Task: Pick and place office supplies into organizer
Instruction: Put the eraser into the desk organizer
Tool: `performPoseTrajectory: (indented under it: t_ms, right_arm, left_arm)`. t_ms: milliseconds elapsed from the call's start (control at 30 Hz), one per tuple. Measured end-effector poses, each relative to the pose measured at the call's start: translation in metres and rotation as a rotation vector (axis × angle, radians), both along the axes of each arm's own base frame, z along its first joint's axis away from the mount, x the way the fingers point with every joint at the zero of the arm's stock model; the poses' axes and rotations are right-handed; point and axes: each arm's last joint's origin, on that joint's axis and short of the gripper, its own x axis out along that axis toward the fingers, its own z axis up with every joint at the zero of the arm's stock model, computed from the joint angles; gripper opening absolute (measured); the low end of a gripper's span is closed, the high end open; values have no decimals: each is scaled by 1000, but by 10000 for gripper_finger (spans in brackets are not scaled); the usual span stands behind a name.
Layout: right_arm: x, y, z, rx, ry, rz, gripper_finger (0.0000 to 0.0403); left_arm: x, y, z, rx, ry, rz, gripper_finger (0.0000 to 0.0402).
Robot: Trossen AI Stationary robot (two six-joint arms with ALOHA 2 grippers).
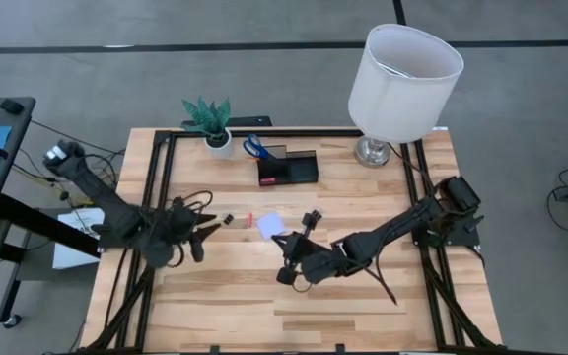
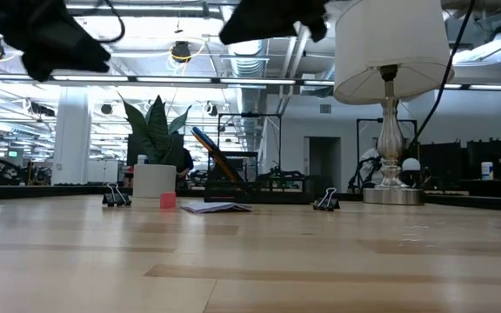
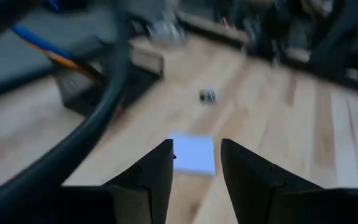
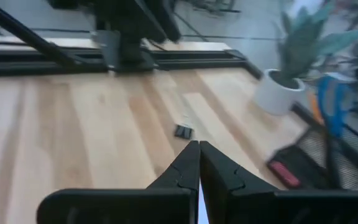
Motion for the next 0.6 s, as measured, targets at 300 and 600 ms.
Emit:
performPoseTrajectory:
  t_ms: [300,600]
  right_arm:
    - [-21,9,-7,-255,65,-214,1]
    - [-38,1,-16,-359,140,-327,1]
  left_arm:
    - [7,-35,-42,77,-163,189,125]
    - [38,-42,-86,-37,-227,325,125]
